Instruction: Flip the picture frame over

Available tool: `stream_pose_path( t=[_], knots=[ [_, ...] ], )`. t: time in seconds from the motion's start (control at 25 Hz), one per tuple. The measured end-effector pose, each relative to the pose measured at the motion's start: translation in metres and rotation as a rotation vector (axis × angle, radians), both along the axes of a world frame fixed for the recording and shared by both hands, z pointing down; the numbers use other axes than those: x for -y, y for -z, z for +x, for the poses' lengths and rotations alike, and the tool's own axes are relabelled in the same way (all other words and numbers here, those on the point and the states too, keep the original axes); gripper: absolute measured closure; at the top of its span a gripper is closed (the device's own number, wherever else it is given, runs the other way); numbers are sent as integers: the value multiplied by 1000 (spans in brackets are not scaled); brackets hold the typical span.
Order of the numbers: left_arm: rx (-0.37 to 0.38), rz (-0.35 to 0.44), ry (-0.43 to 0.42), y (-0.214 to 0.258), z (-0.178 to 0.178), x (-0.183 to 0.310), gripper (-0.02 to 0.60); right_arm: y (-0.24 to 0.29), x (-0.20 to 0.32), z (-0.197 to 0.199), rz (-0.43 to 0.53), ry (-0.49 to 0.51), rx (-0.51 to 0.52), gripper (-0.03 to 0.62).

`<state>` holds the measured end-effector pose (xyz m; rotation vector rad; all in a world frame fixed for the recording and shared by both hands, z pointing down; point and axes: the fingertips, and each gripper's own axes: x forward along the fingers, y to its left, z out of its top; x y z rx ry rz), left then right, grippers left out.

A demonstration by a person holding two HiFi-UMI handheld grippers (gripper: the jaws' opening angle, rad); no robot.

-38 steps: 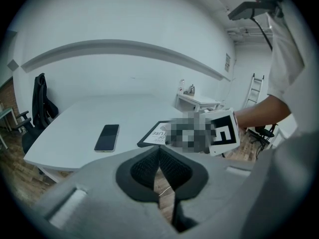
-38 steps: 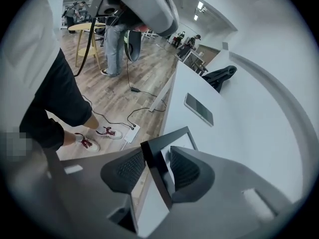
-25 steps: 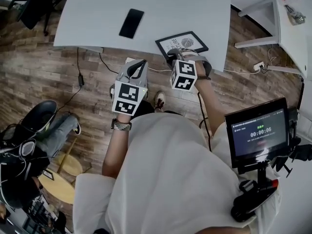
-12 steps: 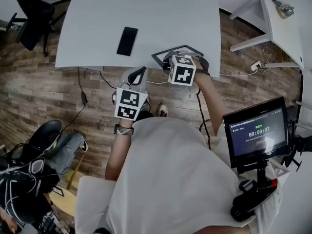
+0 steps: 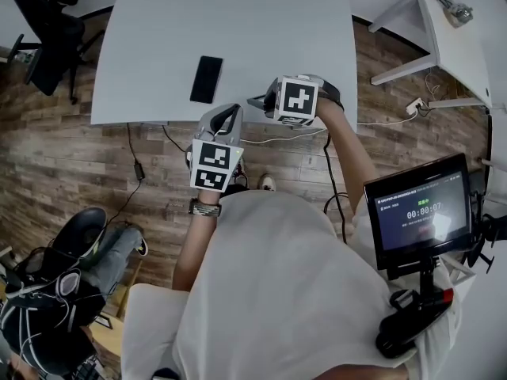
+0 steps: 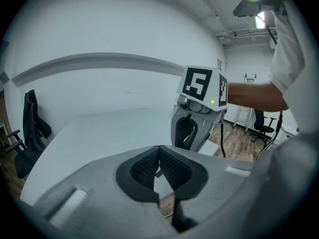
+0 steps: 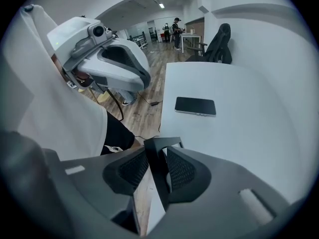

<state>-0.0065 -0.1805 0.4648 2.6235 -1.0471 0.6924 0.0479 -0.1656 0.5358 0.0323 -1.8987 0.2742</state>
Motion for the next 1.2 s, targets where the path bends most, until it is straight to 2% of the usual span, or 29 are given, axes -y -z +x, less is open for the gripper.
stream_pose_path(
  t=[0.24, 0.44, 0.68, 1.04, 1.2],
  knots=[
    [-13, -8, 3, 1, -7, 5, 575, 11, 16, -1, -158, -65, 36, 485],
    [-16, -14, 14, 2, -11, 3, 575, 11, 21, 0, -256, -46, 28, 496],
    [-15, -29, 32, 4, -17, 0, 575, -1, 35, -3, -251, -72, 43, 511],
    [-8, -72, 19, -17, -19, 9, 575, -21, 63, -12, -302, -191, 181, 520],
    [3, -92, 8, -27, -15, 7, 575, -33, 75, -6, -262, -227, 219, 503]
  ],
)
